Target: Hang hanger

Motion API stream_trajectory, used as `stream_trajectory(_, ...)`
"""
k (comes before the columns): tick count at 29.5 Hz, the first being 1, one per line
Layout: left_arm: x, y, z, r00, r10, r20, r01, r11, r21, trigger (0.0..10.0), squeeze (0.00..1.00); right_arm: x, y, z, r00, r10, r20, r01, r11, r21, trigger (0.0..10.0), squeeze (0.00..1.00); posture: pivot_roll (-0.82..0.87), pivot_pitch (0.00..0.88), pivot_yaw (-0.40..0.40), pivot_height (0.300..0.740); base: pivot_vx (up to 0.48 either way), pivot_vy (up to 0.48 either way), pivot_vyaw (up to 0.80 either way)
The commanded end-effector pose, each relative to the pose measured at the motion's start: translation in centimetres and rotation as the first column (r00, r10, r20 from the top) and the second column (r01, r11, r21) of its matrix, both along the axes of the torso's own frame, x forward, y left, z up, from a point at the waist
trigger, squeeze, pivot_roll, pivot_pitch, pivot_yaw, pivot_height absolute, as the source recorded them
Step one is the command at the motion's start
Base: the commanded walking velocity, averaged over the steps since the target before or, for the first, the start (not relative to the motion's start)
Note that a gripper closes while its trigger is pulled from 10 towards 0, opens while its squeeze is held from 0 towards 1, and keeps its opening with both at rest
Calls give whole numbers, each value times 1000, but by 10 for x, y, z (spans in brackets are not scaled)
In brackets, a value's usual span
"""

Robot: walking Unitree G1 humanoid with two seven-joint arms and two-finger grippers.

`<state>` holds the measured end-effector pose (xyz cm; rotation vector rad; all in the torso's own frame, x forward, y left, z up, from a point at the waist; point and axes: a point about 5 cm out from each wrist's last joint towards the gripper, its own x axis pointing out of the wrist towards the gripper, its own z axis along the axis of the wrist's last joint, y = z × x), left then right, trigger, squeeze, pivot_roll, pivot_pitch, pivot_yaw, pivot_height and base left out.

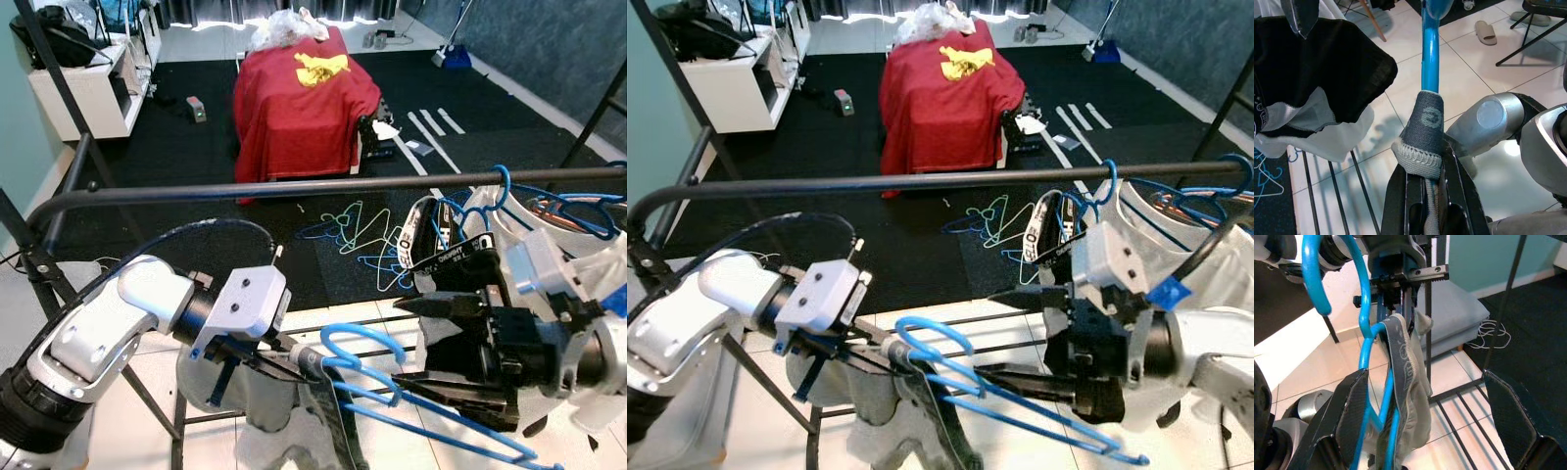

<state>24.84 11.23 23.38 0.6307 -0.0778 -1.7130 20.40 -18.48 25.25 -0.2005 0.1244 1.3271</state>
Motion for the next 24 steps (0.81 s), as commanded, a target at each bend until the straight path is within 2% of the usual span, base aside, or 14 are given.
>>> stream_trajectory(1,1,-4,2,1000,-3,13,3,1000,-9,10000,0,-2,4,-3,999,33,-9,-33,999,-21,10000,0,-62,75,-19,740,0,0,0)
stream_trajectory(5,1,-5,2,1000,-4,15,4,1000,-6,10000,0,-2,9,-6,997,72,-25,-73,997,-22,10000,0,-60,73,-21,740,0,0,0)
stream_trajectory(7,3,-5,2,1000,-2,16,3,1000,-4,10000,0,-3,8,6,995,104,-6,-103,994,34,10000,0,-60,71,-21,740,0,0,0)
stream_trajectory(10,3,-5,2,1000,-2,17,2,1000,-4,10000,0,-3,7,7,994,107,-5,-106,994,36,10000,0,-62,72,-21,740,0,0,0)
stream_trajectory(13,4,-5,2,1000,-3,19,3,1000,-7,10000,0,-2,6,3,995,95,-14,-95,995,5,10000,0,-64,73,-21,740,0,0,0)
stream_trajectory(15,3,-8,4,1000,-15,24,15,1000,-17,10000,0,0,8,-13,996,74,-53,-78,993,-87,10000,0,-63,79,-19,740,0,0,0)
stream_trajectory(16,3,-8,4,1000,-15,24,15,1000,-17,10000,0,0,8,-13,996,74,-53,-78,993,-87,10000,0,-63,79,-19,740,0,0,0)
stream_trajectory(17,2,-10,6,999,-21,27,21,1000,-23,10000,0,2,10,-21,995,68,-68,-76,989,-126,6980,0,-62,80,-19,740,0,0,0)
stream_trajectory(19,2,-10,6,999,-21,27,21,1000,-23,10000,0,2,10,-21,995,68,-68,-76,989,-126,6980,0,-62,80,-19,740,0,0,0)
stream_trajectory(20,2,-11,7,999,-25,31,26,999,-26,10000,0,4,12,-26,995,64,-74,-75,984,-163,3804,0,-58,79,-20,740,0,0,0)
stream_trajectory(21,2,-11,7,999,-25,31,26,999,-26,10000,0,4,12,-26,995,64,-74,-75,984,-163,3804,0,-58,79,-20,740,0,0,0)
stream_trajectory(22,2,-12,8,999,-28,35,29,999,-30,10000,0,8,14,-30,996,59,-72,-72,979,-192,1412,0,-56,80,-20,740,0,0,0)
stream_trajectory(23,2,-12,8,999,-28,35,29,999,-30,10000,0,8,14,-30,996,59,-72,-72,979,-192,1412,0,-56,80,-20,740,0,0,0)
stream_trajectory(24,2,-13,9,999,-30,39,31,999,-33,10000,0,11,15,-33,996,54,-67,-67,976,-209,0,0,-53,78,-20,740,0,0,0)
